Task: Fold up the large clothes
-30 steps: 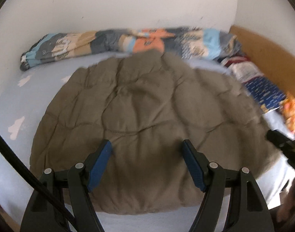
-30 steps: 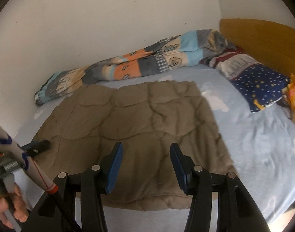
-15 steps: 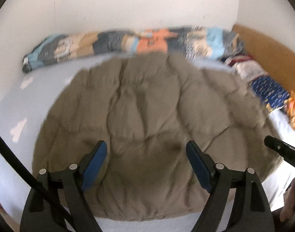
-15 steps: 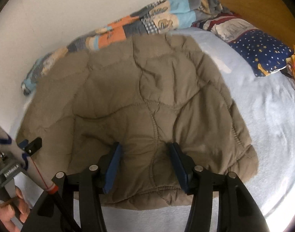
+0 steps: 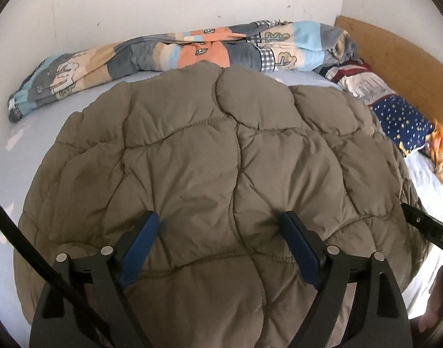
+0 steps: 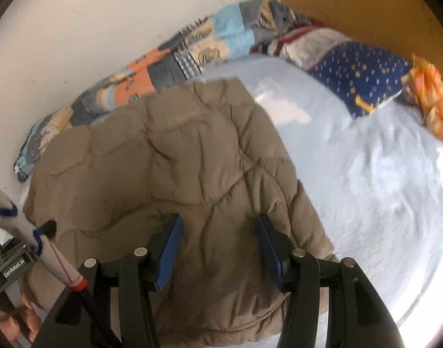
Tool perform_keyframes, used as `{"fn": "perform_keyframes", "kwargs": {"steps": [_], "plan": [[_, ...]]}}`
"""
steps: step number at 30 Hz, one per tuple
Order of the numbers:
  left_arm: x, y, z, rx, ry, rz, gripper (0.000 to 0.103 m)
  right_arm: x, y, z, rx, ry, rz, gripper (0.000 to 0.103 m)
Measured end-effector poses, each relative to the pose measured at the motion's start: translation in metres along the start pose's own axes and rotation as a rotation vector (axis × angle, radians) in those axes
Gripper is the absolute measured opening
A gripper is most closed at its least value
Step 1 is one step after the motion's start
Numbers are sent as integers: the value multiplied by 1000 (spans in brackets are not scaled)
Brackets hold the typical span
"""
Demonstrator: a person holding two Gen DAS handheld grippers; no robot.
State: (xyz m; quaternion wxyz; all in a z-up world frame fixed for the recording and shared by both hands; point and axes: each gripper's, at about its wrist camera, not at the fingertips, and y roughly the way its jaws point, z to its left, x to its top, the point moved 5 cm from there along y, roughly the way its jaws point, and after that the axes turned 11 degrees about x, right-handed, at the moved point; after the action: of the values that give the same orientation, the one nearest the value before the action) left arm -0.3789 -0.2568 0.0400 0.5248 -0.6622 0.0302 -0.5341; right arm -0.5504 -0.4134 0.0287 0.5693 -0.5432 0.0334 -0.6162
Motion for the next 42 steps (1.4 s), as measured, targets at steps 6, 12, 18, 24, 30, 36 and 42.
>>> {"fn": "perform_keyframes", "kwargs": {"steps": [6, 12, 18, 24, 30, 36, 42], "plan": [[-4, -12, 5, -2, -24, -54, 87, 1, 9, -2, -14, 22, 24, 58], [-4, -42, 23, 56, -69, -119, 87, 5, -28, 16, -6, -47, -91, 58], [-22, -71, 71, 204, -134, -110, 87, -12, -41, 24, 16, -92, -78, 58], [-65, -70, 129, 288, -265, -4, 87, -17, -42, 3, -19, -33, -54, 58], [-81, -41, 139, 334, -259, 65, 87, -22, -30, -6, -22, 8, -13, 58], [-79, -35, 136, 372, -231, 49, 87, -26, -21, -13, -14, 33, 12, 58], [-75, -48, 131, 390, -204, 0, 87, -27, -19, -11, -32, 16, 18, 59]]}}
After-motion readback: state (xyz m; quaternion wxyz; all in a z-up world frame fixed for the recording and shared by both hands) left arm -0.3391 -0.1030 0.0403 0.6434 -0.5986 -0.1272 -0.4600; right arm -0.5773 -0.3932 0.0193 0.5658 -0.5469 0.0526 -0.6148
